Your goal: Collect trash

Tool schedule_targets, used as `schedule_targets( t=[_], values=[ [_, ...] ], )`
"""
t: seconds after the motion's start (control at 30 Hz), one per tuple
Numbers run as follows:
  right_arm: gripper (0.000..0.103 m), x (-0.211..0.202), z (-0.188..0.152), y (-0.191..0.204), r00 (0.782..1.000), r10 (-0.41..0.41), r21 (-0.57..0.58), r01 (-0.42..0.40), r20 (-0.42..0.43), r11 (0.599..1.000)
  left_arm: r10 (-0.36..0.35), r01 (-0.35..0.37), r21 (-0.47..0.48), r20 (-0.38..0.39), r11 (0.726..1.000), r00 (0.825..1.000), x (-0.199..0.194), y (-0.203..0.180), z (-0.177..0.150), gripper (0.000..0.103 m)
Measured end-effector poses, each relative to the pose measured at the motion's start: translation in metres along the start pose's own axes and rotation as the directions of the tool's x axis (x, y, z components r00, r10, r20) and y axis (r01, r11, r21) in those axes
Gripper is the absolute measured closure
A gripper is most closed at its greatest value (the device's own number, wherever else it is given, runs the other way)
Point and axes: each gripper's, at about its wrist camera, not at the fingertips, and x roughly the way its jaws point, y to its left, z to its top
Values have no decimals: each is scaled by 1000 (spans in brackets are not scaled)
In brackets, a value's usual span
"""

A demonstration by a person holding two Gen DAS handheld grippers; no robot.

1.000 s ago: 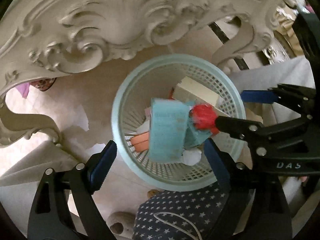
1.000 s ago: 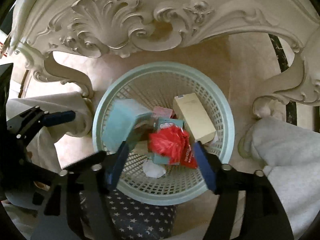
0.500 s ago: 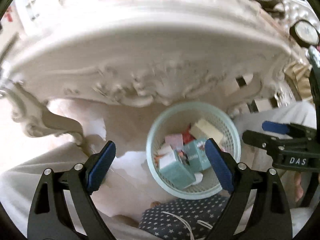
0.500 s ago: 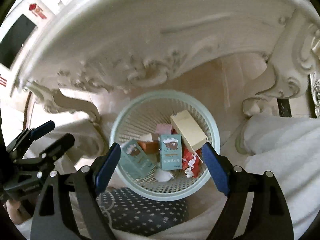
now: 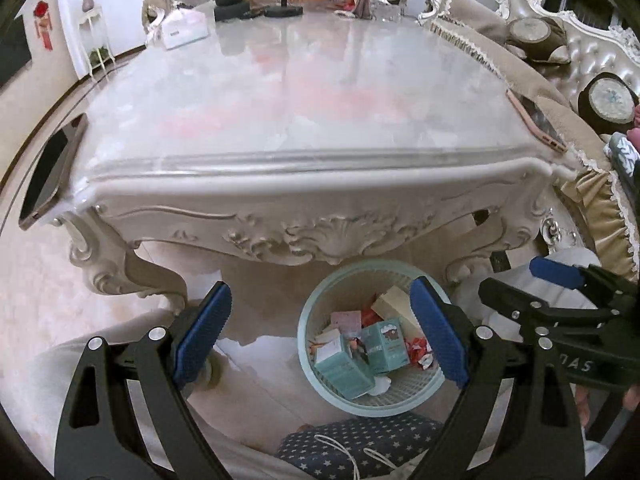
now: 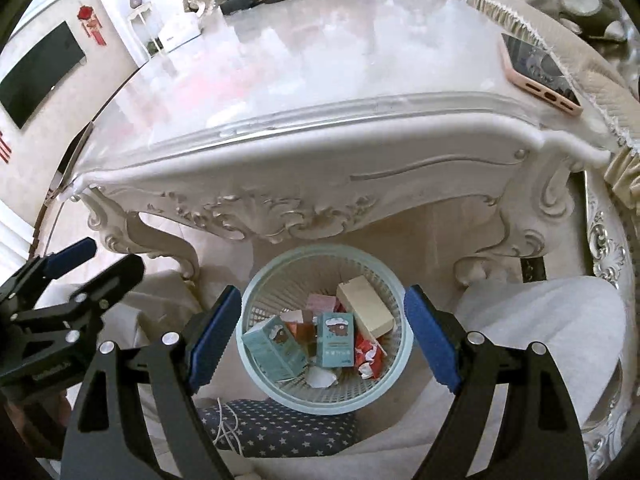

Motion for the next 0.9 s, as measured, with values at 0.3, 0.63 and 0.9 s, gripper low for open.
schedule_targets(
  t=[0.3, 0.63, 0.9],
  values=[
    [24, -4, -1, -4, 1000, -23, 40, 22, 12, 999, 26, -25, -11, 36, 1000, 999, -11, 4, 8, 15],
    [24, -1, -1, -2, 1000, -27, 35, 27, 0, 999, 34, -33, -13, 43, 999, 998, -12, 5, 10, 15],
    [24, 0, 0, -1, 1000, -26, 30, 26, -2, 999, 35, -34, -26, 41, 999, 999, -10, 9, 11, 15]
  ],
)
